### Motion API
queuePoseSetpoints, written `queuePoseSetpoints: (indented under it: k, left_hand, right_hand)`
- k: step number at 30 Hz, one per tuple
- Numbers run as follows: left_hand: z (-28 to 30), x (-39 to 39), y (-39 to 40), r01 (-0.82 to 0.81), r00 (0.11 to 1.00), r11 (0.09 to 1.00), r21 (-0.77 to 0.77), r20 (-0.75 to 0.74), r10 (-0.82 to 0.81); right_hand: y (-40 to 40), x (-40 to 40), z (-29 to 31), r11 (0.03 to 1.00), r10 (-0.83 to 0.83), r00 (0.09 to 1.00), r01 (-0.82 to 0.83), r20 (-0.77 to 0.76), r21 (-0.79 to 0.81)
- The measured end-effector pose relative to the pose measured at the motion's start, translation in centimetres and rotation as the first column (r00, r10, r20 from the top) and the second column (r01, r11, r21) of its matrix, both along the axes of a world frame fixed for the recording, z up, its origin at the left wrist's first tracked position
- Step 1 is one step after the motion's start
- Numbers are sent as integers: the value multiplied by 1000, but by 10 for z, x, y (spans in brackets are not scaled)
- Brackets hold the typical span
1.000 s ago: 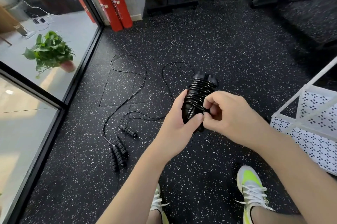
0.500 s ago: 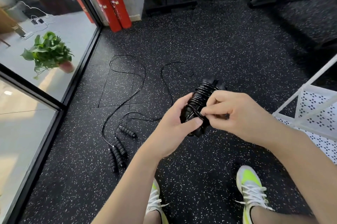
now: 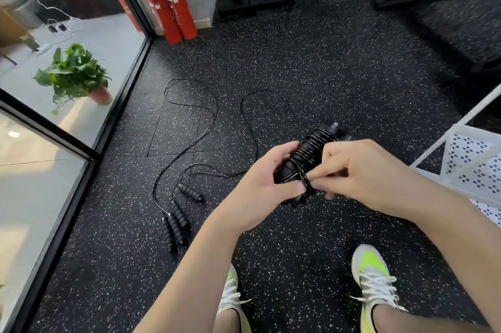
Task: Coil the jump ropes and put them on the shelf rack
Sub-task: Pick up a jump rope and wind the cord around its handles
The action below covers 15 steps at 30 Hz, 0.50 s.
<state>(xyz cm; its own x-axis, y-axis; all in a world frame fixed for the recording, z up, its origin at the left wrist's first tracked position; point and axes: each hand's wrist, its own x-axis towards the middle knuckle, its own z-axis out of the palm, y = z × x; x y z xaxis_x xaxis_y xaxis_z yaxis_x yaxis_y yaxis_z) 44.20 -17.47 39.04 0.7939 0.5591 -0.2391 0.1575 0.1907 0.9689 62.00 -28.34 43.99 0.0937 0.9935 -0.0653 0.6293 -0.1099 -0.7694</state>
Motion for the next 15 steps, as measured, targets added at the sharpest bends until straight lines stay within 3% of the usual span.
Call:
queuePoseSetpoints:
  k: [3, 8, 15]
  left_hand:
    - [-2, 2, -1, -23, 1000, 999, -41, 5, 23]
    - [-1, 3, -1, -35, 997, 988, -149, 67, 46]
    - [3, 4, -2, -39, 993, 971, -236, 103, 65]
  right_hand:
    - [0, -4, -4, 999, -40, 999, 39, -29, -32]
    - [1, -9, -7, 990, 13, 972, -45, 236, 132]
    - [-5, -8, -16, 959, -44, 978, -15, 202, 283]
